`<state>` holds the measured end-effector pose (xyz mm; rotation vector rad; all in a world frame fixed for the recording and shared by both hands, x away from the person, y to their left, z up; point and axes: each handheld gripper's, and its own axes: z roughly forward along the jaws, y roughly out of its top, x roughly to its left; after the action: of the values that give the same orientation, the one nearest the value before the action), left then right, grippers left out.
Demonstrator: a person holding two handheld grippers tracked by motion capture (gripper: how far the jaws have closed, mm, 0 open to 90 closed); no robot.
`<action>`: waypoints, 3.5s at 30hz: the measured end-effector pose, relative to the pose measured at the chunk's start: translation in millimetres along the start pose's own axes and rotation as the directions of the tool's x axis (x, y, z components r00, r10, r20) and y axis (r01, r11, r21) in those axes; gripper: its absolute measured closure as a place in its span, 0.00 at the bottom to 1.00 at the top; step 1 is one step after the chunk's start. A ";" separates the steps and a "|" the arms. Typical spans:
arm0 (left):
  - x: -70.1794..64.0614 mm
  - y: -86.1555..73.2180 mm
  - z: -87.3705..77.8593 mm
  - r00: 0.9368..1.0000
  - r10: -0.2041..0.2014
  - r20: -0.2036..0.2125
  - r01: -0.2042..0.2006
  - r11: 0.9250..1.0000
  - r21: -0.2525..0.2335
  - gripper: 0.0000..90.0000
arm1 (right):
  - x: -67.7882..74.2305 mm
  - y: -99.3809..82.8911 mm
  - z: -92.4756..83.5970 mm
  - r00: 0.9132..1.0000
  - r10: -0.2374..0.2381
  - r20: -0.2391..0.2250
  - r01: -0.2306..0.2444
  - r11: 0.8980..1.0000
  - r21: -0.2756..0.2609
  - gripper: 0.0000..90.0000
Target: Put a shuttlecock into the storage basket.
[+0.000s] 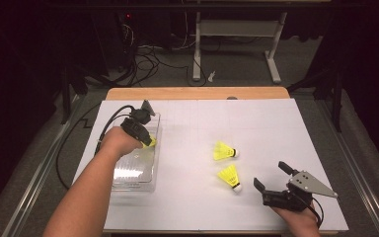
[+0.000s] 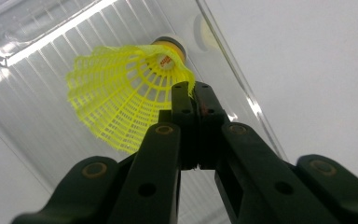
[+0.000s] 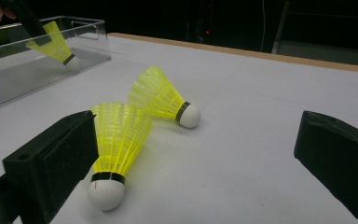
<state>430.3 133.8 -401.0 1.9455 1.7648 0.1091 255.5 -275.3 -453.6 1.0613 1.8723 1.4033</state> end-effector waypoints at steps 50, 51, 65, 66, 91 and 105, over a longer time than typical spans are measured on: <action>-3.5 -16.8 -34.5 1.000 -0.024 -0.010 0.024 0.999 0.033 0.42 | 0.9 -0.2 1.8 1.000 -0.009 0.002 0.009 1.000 0.008 0.00; -3.5 -18.0 -34.7 1.000 -0.017 -0.014 0.018 0.999 0.034 0.40 | 1.0 -0.2 1.9 1.000 -0.008 0.003 0.008 1.000 0.010 0.00; 2.3 -27.5 -41.0 1.000 -0.002 -0.026 0.003 0.999 0.044 0.25 | 1.9 -0.8 2.4 1.000 -0.012 0.004 0.012 1.000 0.012 0.00; 2.5 -28.0 -42.3 1.000 0.001 -0.024 0.000 0.999 0.053 0.23 | 1.9 -0.8 2.4 1.000 -0.011 0.004 0.011 1.000 0.012 0.00; -12.4 -40.0 -51.1 0.998 0.058 -0.005 -0.057 0.996 0.072 0.01 | 3.8 -1.3 3.0 1.000 -0.009 0.005 0.009 1.000 0.018 0.00; -23.6 -38.7 -67.4 0.997 0.064 0.034 -0.066 0.996 0.053 0.01 | 1.5 -0.9 1.3 1.000 0.007 0.017 -0.008 1.000 0.008 0.00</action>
<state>365.4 133.5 -352.2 2.0324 1.7005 0.0526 255.5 -273.5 -454.8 1.0822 1.8650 1.3875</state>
